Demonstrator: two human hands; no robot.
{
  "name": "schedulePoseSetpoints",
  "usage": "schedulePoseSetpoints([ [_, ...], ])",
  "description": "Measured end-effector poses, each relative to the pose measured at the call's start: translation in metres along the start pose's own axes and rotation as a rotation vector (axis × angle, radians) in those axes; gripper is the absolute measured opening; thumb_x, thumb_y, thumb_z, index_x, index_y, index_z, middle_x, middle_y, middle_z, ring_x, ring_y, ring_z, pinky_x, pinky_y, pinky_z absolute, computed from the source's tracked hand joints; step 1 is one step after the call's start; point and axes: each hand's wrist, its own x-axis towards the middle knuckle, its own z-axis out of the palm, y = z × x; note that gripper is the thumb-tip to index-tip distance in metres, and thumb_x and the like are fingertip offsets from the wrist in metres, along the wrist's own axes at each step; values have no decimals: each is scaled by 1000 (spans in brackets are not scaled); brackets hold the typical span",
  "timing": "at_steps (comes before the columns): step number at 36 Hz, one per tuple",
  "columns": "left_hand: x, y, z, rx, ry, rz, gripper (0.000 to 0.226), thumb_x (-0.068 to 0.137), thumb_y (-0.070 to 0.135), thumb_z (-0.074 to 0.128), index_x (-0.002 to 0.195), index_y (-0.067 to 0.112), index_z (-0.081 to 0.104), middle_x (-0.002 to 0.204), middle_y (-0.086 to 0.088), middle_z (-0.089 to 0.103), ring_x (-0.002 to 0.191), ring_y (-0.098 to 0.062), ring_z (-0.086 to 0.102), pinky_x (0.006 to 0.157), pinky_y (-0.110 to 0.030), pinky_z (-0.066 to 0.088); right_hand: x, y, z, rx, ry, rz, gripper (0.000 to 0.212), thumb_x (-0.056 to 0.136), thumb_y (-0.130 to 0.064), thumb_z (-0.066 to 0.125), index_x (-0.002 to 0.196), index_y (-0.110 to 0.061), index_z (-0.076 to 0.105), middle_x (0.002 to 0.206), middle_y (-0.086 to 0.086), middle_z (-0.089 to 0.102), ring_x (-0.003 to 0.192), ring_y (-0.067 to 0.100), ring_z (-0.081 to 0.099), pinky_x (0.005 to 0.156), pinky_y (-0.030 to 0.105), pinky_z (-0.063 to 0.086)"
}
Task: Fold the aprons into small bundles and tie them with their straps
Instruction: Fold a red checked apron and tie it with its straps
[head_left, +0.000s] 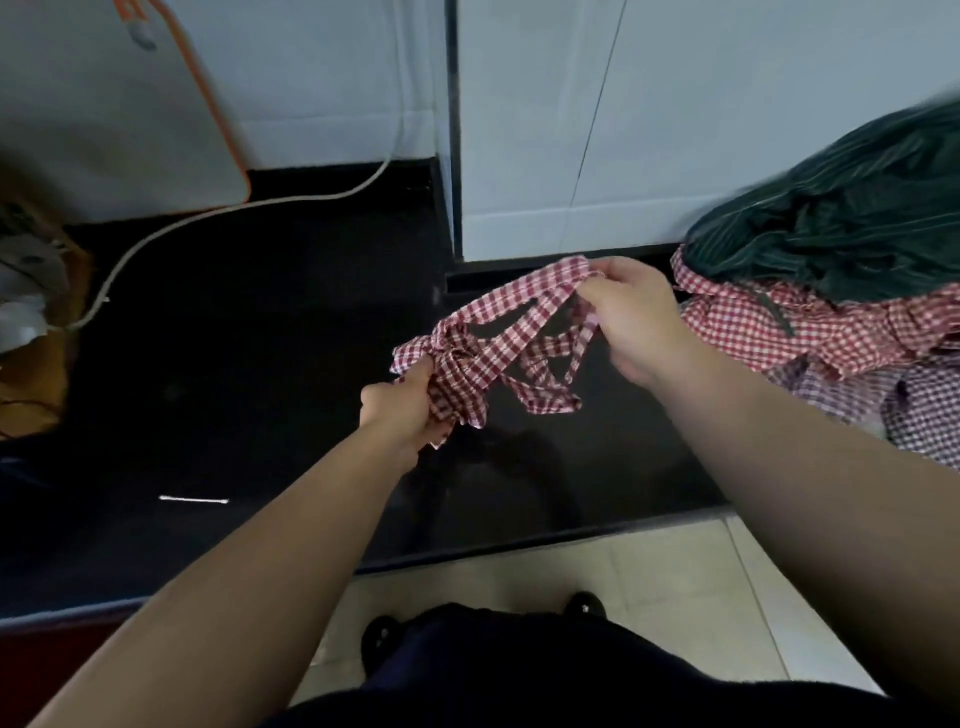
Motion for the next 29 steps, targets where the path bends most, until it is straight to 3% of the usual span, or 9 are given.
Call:
schedulePoseSetpoints([
  [3, -9, -4, 39, -23, -7, -25, 49, 90, 36, 65, 121, 1, 52, 102, -9, 62, 85, -20, 62, 58, -33, 59, 11, -12, -20, 218, -222, 51, 27, 90, 4, 46, 72, -11, 61, 53, -1, 52, 55, 15, 51, 55, 27, 50],
  [9, -18, -13, 93, -9, -56, -118, 63, 88, 43, 64, 134, 6, 42, 113, -14, 63, 92, -30, 66, 55, -38, 58, 34, -28, -52, -121, -431, -30, 27, 94, -2, 39, 92, -22, 58, 56, -1, 36, 44, 9, 29, 36, 19, 18],
  [11, -24, -13, 109, 166, -57, -71, 70, 88, 45, 60, 143, 10, 34, 122, -12, 60, 101, -29, 63, 71, -42, 57, 38, -31, -58, -259, -490, -80, 24, 95, -6, 41, 94, -22, 59, 56, -1, 37, 45, 11, 30, 39, 20, 19],
  [13, -32, -5, 121, 331, -31, 124, 73, 90, 35, 55, 151, 18, 20, 148, -10, 36, 125, -31, 45, 99, -39, 41, 41, -31, -62, -385, -522, -145, 21, 95, -10, 44, 100, -18, 62, 57, -3, 41, 47, 11, 33, 39, 20, 24],
  [15, -48, 14, 133, 313, -99, 392, 77, 88, 25, 57, 153, 22, 16, 158, -3, 20, 139, -24, 29, 104, -29, 26, 46, -32, -69, -484, -524, -228, 21, 94, -11, 46, 104, -17, 63, 62, -8, 45, 52, 6, 38, 40, 14, 28],
  [18, -63, 40, 144, 310, -293, 597, 88, 70, 26, 70, 149, 23, 30, 138, 4, 54, 129, -14, 48, 111, -39, 35, 55, -37, -83, -601, -469, -345, 19, 91, -14, 53, 102, -14, 68, 73, -12, 54, 61, 0, 45, 48, 11, 33],
  [20, -68, 55, 152, 366, -317, 648, 61, 75, 19, 73, 131, 16, 52, 110, 1, 71, 106, -16, 65, 102, -44, 47, 62, -41, -97, -600, -428, -359, 15, 87, -15, 59, 99, -17, 67, 74, -13, 56, 61, -1, 47, 47, 9, 33],
  [24, -76, 80, 173, 436, -285, 727, 7, 87, 15, 64, 91, 19, 66, 86, -4, 69, 83, -19, 63, 89, -43, 50, 73, -53, -127, -556, -378, -341, 27, 81, -12, 68, 106, -19, 58, 76, -8, 54, 63, 3, 49, 53, 15, 33],
  [29, -92, 113, 197, 229, -358, 749, 17, 94, 13, 52, 85, 21, 63, 82, 2, 61, 86, -16, 54, 86, -35, 41, 87, -77, -167, -499, -334, -268, 32, 85, -9, 64, 112, -20, 50, 86, 1, 58, 63, 14, 56, 57, 24, 42],
])
